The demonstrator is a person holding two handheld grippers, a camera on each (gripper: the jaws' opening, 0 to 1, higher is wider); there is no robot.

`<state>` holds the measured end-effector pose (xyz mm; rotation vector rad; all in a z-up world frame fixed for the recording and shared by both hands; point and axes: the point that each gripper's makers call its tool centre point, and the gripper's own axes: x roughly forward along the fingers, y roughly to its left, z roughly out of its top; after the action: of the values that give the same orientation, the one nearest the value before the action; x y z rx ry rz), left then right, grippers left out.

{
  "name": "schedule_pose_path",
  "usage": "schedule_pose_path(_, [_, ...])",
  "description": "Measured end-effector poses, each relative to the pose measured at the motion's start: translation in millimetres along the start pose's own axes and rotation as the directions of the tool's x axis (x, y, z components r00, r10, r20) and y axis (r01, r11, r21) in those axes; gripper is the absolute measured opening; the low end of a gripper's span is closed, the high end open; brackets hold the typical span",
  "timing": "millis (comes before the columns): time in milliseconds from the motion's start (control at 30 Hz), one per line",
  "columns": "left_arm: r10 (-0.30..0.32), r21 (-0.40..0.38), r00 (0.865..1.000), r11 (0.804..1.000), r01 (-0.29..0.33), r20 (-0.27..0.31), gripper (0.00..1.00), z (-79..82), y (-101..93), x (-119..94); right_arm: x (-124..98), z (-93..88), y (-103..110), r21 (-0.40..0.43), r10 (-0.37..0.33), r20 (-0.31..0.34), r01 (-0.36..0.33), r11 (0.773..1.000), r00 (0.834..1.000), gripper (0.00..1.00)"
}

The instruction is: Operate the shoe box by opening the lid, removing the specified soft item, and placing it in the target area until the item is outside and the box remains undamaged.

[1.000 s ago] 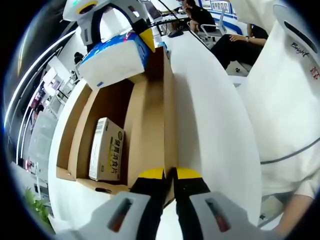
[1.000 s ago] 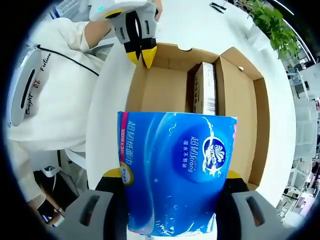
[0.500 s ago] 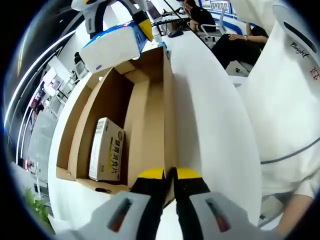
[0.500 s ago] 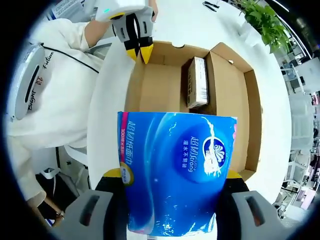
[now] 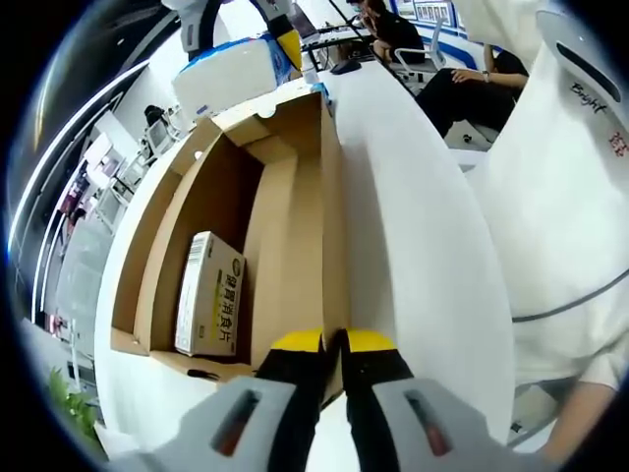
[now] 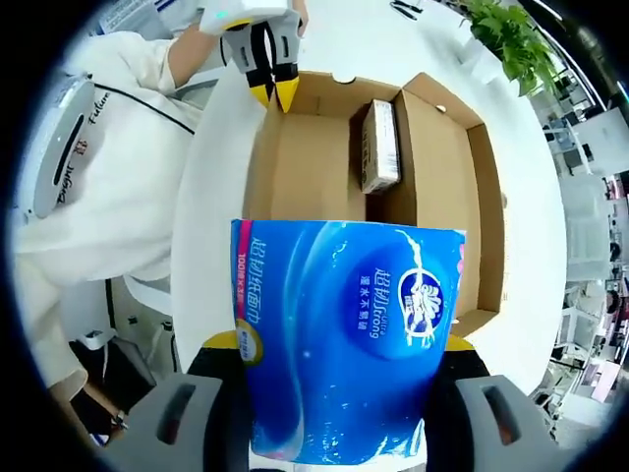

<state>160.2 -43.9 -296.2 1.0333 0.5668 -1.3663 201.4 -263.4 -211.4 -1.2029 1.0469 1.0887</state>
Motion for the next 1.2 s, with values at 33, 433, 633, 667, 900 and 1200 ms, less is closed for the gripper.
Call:
schedule_pose_path(33, [0.0, 0.0, 1.0, 1.0, 0.0, -0.001, 0.05, -0.1, 0.0, 0, 0, -3.4, 1, 0.001, 0.003, -0.002, -0.003, 1.0, 1.0, 0.69])
schedule_pose_path(433, [0.0, 0.0, 1.0, 1.0, 0.0, -0.003, 0.05, 0.0, -0.1, 0, -3, -19.3, 1, 0.033, 0.004, -0.003, -0.004, 0.999, 1.0, 0.69])
schedule_pose_path(633, [0.001, 0.001, 1.0, 1.0, -0.001, -0.002, 0.06, 0.2, -0.4, 0, -4, -26.9, 1, 0.043, 0.001, -0.008, 0.0, 0.999, 1.0, 0.69])
schedule_pose_path(667, [0.002, 0.002, 1.0, 1.0, -0.002, -0.002, 0.06, 0.3, -0.5, 0, -5, -28.4, 1, 0.044, 0.001, -0.009, 0.0, 0.999, 1.0, 0.69])
schedule_pose_path(900, [0.001, 0.002, 1.0, 1.0, -0.001, -0.001, 0.06, 0.5, -0.7, 1, -6, -47.0, 1, 0.073, -0.007, -0.011, 0.008, 0.997, 1.0, 0.69])
schedule_pose_path(1200, [-0.001, -0.001, 1.0, 1.0, 0.001, -0.003, 0.06, 0.5, -0.9, 1, -6, -60.8, 6, 0.094, -0.003, -0.02, 0.005, 0.996, 1.0, 0.69])
